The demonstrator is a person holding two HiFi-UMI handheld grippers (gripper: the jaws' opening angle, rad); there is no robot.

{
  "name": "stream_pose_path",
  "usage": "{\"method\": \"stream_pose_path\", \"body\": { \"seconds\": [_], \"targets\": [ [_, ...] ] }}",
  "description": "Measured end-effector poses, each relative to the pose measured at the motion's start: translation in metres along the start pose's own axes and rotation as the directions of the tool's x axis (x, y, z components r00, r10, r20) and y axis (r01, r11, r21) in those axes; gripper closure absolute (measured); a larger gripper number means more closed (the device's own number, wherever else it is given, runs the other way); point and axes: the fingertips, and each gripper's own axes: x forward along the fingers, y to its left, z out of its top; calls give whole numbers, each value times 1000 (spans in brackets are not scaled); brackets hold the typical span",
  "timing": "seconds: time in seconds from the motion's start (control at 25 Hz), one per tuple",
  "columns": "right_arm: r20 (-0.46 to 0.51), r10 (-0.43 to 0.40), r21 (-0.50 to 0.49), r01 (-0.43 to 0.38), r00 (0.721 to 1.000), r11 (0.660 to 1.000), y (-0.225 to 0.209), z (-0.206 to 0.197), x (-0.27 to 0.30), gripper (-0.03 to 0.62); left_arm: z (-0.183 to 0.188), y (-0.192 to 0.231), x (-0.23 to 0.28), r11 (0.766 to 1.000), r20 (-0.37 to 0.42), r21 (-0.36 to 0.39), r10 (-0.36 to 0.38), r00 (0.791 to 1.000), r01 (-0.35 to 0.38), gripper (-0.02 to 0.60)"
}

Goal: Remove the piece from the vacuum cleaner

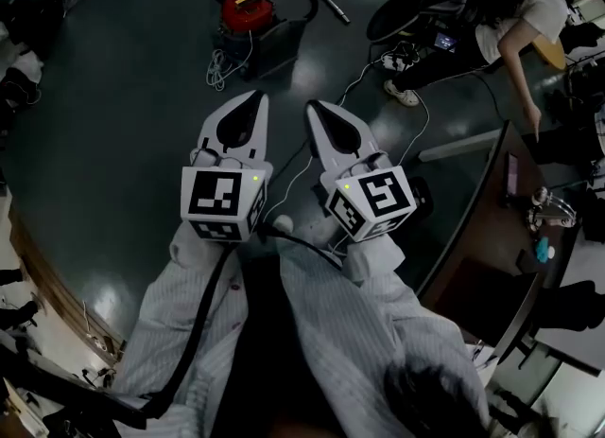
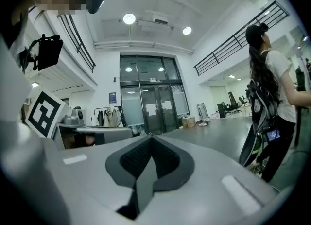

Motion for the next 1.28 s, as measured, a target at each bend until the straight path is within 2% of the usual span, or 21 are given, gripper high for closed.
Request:
{"method": "stream_pose_path", "body": {
  "seconds": [0.24,0.48,0.68,0.88,1.0,1.12,1.28],
  "targets": [
    [-17,-16,23,16,1000,1000,-21,-11,17,592,-13,9,21,1000,-33,-10,9,999,-9,578],
    [-59,-23,71,27,998,997,-61,-29,70,592,-38,39,80,1000,-110,-25,-8,994,5,578],
    [-72,-30,84,36,997,996,-114,-24,155,592,-32,88,173,999,-129,-39,-39,991,34,578],
    [-76,-15,71,20,997,997,-166,-3,259,592,-3,143,272,995,-136,-26,-98,986,95,578],
    [-86,-32,66,38,996,997,-203,-1,313,592,9,174,327,992,-143,-11,-129,981,129,578],
    [-121,-48,59,56,991,997,-239,-8,360,592,-1,207,375,992,-186,-27,-126,974,123,578],
    [-241,-20,29,28,970,999,-293,-33,407,592,-28,232,440,992,-271,-70,-117,955,102,578]
  ]
}}
